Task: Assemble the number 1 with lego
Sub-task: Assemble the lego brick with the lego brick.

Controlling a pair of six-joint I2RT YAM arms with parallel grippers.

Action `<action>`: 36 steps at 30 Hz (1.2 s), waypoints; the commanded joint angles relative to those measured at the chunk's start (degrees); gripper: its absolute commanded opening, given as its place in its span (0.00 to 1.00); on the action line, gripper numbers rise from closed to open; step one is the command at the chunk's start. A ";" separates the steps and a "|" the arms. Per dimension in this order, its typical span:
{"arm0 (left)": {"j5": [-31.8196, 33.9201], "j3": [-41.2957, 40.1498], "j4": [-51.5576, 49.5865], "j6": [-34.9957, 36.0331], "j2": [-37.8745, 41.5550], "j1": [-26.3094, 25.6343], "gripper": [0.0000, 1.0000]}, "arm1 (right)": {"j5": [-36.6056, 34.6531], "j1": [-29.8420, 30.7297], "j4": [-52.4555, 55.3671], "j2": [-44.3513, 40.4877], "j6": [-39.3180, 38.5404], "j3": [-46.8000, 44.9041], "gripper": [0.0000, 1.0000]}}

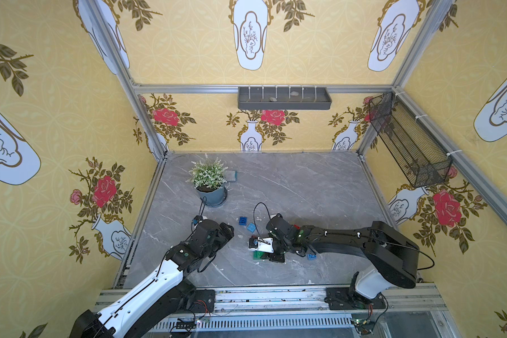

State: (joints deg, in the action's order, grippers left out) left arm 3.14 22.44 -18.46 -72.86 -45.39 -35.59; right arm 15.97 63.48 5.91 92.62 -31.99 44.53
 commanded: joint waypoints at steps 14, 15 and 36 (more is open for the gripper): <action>-5.34 -0.43 -0.93 1.47 -2.13 0.09 0.85 | -3.22 0.24 17.97 6.88 0.18 2.52 0.00; -5.36 -0.78 -0.88 1.26 -1.80 0.10 0.85 | -3.22 0.24 17.91 6.93 0.17 2.57 0.00; -23.01 0.36 2.73 14.41 -5.83 0.53 0.85 | -6.80 -4.36 5.97 -16.01 41.03 2.55 0.83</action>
State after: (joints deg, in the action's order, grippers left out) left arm -12.69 22.35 -17.89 -63.68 -50.17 -35.05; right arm 15.29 58.85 12.21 77.91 -8.75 47.31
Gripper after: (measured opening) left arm 0.854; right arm 0.850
